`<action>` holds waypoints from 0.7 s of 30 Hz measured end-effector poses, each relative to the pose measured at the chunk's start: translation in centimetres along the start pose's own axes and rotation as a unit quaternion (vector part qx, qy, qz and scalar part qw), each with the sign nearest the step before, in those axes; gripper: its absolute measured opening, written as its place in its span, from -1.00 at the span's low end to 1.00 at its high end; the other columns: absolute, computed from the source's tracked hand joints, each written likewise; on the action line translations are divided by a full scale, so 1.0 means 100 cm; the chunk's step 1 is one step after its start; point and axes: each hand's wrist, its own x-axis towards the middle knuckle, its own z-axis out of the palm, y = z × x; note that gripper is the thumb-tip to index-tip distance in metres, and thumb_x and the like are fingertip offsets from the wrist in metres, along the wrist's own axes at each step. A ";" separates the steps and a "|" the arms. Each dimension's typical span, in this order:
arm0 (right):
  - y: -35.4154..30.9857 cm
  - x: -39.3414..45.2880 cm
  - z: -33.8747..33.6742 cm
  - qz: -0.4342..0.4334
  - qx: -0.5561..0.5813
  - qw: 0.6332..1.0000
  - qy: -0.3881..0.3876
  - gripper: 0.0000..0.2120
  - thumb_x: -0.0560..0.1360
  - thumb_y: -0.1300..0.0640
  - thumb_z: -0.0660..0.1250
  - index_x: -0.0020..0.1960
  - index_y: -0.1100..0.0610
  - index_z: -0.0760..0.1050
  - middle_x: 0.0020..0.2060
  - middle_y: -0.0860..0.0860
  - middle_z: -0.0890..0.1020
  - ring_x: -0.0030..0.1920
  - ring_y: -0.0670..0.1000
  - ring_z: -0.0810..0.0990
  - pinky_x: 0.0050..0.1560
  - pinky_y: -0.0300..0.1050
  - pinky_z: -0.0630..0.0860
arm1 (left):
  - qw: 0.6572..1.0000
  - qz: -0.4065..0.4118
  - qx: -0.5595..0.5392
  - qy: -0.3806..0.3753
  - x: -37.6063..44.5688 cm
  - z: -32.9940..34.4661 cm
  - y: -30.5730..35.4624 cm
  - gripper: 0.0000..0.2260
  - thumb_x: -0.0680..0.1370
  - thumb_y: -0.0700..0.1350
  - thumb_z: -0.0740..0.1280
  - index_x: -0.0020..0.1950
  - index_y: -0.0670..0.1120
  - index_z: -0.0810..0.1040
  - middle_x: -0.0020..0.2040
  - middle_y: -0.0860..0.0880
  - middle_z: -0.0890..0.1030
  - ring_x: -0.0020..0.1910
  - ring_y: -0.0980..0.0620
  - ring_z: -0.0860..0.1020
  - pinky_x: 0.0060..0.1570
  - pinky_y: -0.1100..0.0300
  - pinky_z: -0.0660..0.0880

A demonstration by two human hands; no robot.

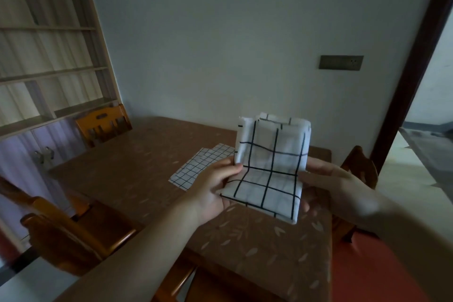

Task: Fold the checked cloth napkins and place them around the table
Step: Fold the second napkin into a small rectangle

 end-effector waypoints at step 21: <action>-0.001 0.007 0.007 -0.142 -0.211 0.959 0.125 -0.49 0.58 0.42 0.15 -0.08 -0.12 0.70 -0.17 0.00 0.72 -0.27 0.10 0.70 -0.24 -0.08 0.65 | 0.981 -0.006 0.196 -0.001 -0.009 0.009 0.004 -0.82 0.61 -0.12 0.31 0.08 -0.23 0.53 -0.34 -0.05 0.63 -0.44 0.05 0.56 -0.47 0.27 0.50</action>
